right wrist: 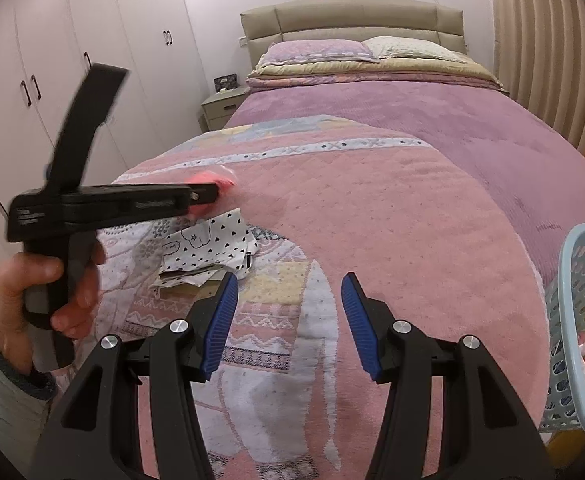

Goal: Collect trash
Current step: 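Grasp the pink packet with the left tool while the right tool grasps the dotted napkin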

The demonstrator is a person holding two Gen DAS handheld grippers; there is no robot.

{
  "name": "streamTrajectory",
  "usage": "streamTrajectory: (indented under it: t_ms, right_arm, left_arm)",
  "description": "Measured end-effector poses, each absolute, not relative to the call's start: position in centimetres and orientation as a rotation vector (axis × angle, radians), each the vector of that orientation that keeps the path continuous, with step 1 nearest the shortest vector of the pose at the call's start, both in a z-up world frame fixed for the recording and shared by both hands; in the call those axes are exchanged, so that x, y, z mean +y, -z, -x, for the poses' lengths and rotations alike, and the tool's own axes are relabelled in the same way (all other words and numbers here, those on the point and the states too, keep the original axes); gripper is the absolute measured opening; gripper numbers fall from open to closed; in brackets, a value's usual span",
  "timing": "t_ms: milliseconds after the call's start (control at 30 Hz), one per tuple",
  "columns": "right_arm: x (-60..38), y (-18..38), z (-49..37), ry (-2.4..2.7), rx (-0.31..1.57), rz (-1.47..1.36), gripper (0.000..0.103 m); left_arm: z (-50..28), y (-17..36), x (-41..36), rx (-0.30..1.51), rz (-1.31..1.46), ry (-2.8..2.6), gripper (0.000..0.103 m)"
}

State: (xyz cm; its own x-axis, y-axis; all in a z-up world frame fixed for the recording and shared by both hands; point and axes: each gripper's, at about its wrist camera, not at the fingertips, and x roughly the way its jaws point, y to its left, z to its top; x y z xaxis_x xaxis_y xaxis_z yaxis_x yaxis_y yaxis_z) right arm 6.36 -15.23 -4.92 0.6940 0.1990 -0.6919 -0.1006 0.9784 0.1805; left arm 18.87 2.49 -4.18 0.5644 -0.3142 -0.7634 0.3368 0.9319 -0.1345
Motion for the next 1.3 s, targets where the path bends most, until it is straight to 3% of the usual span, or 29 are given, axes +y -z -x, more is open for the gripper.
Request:
streamTrajectory:
  t_ms: [300,800,867,933,1033,1300]
  right_arm:
    - [-13.7,3.9,-9.1,-0.274,0.870,-0.087,0.050]
    - [-11.7,6.4,-18.6,-0.425,0.976,-0.107,0.050]
    - [-10.7,6.7,-18.5,-0.443,0.979,-0.060,0.045]
    - [-10.3,6.8,-18.4,-0.441,0.975,-0.018,0.032]
    - [-10.2,6.9,-17.3,-0.439,0.972,0.002,0.025]
    - [-10.1,6.6,-11.5,-0.505,0.987,0.016,0.024]
  left_arm:
    - [-12.9,4.3,8.6,0.832,0.064,0.229,0.038]
    - [-12.9,4.8,9.9,0.763,0.129,0.206,0.038]
    - [-12.8,4.8,9.9,0.757,0.135,0.213,0.038]
    - [-12.8,4.9,9.9,0.758,0.135,0.214,0.038]
    - [-12.7,4.9,10.2,0.757,0.141,0.215,0.038]
    - [-12.7,5.0,10.2,0.754,0.148,0.210,0.038]
